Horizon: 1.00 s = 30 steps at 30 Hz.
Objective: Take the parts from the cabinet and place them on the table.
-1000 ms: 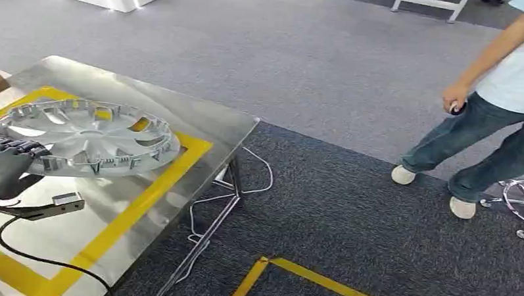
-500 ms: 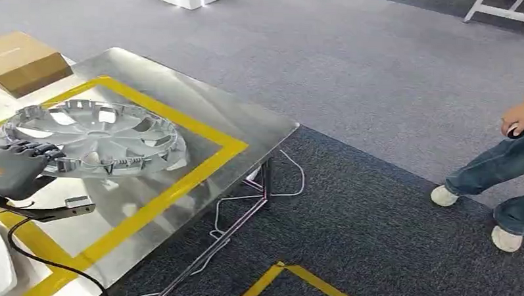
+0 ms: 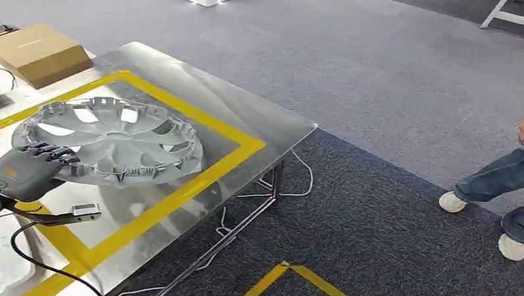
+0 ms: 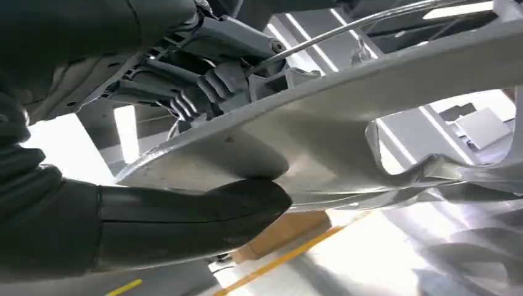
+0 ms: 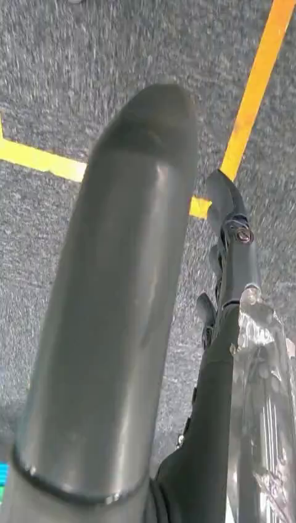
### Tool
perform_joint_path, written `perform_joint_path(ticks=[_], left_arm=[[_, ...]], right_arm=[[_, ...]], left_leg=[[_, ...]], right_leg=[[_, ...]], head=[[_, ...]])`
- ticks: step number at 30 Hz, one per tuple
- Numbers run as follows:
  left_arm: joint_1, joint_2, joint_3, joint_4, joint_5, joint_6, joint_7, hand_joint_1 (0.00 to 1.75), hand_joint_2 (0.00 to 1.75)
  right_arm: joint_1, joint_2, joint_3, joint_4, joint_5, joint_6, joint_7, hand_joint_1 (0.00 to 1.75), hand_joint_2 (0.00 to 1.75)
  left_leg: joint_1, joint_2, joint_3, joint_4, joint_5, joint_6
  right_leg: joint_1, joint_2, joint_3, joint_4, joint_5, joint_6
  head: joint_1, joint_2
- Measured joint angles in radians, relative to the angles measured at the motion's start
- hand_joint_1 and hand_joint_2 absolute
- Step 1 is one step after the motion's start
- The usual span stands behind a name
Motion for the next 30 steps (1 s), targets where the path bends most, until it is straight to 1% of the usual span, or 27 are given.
perform_joint_path(ticks=[1,2,4,7,9,11,12,16,17,21,30], left_arm=[[0.000,0.002,-0.004,0.000,0.000,0.000,0.000,1.75,1.75],[-0.001,0.005,-0.007,0.000,0.001,0.002,-0.003,1.75,1.75],[-0.003,0.007,-0.014,0.000,0.015,0.010,-0.038,1.75,1.75],[-0.013,0.014,-0.044,-0.001,0.018,0.014,-0.058,1.75,1.75],[-0.018,0.019,-0.061,-0.001,0.013,0.016,-0.059,1.75,1.75],[-0.023,0.024,-0.074,-0.001,0.012,0.016,-0.060,1.75,1.75],[-0.026,0.026,-0.079,-0.001,0.012,0.017,-0.060,0.00,1.75],[-0.029,0.032,-0.094,-0.001,0.019,0.022,-0.061,0.00,1.75],[-0.029,0.033,-0.095,-0.001,0.028,0.022,-0.061,0.00,0.00],[-0.031,0.043,-0.100,-0.001,0.071,-0.005,-0.070,0.00,0.00],[-0.025,0.077,-0.080,-0.001,0.108,0.016,-0.082,0.00,0.00]], right_arm=[[-0.001,0.000,0.000,0.000,0.000,0.000,0.000,0.00,0.00],[-0.001,-0.001,0.000,0.000,0.001,0.000,0.000,0.00,0.00],[-0.001,-0.002,0.000,0.000,0.005,0.002,-0.005,0.00,0.00],[-0.002,-0.004,0.000,-0.002,0.013,0.004,-0.015,0.00,0.00],[-0.002,-0.003,0.001,-0.005,0.015,0.004,-0.020,0.00,0.00],[-0.002,-0.004,0.001,-0.006,0.016,0.004,-0.022,0.00,0.00],[-0.002,-0.004,0.001,-0.006,0.016,0.004,-0.023,0.00,0.00],[-0.002,-0.004,0.001,-0.006,0.016,0.004,-0.024,0.00,0.00],[-0.002,-0.004,0.001,-0.006,0.016,0.004,-0.024,0.00,0.00],[-0.002,-0.006,0.001,-0.006,0.015,0.008,-0.024,0.00,0.00],[-0.001,-0.009,0.001,-0.006,0.016,0.020,-0.027,0.00,0.00]], left_leg=[[-0.001,0.000,0.001,0.000,-0.001,0.003],[-0.001,0.000,0.001,0.000,-0.001,0.006],[-0.001,0.000,0.000,0.000,-0.001,0.012],[-0.003,0.000,-0.003,0.002,0.002,0.017],[-0.003,0.000,-0.004,0.002,0.002,0.019],[-0.003,0.000,-0.004,0.002,0.002,0.019],[-0.003,0.000,-0.004,0.002,0.003,0.020],[-0.003,0.000,-0.004,0.002,0.004,0.021],[-0.002,0.000,-0.004,0.002,0.004,0.020],[-0.002,0.000,-0.004,0.001,0.006,0.020],[-0.001,0.000,-0.004,0.001,0.007,0.018]], right_leg=[[0.000,0.000,0.000,-0.004,0.002,0.003],[-0.001,-0.001,0.001,-0.008,0.004,0.009],[-0.001,0.000,0.004,-0.015,0.008,0.021],[-0.003,0.000,0.012,-0.017,0.014,0.034],[-0.004,0.000,0.011,-0.018,0.016,0.038],[-0.004,0.000,0.011,-0.018,0.016,0.040],[-0.004,0.000,0.010,-0.018,0.016,0.040],[-0.003,0.001,0.009,-0.017,0.017,0.042],[-0.003,0.001,0.009,-0.017,0.017,0.042],[-0.002,0.001,0.008,-0.015,0.017,0.042],[-0.002,0.000,0.008,-0.013,0.017,0.042]], head=[[0.001,0.000],[0.000,0.000],[0.000,0.000],[0.000,0.000],[0.000,0.000],[0.000,0.000],[0.000,0.000],[0.000,0.000],[0.000,0.000],[0.000,0.000],[0.000,0.000]])
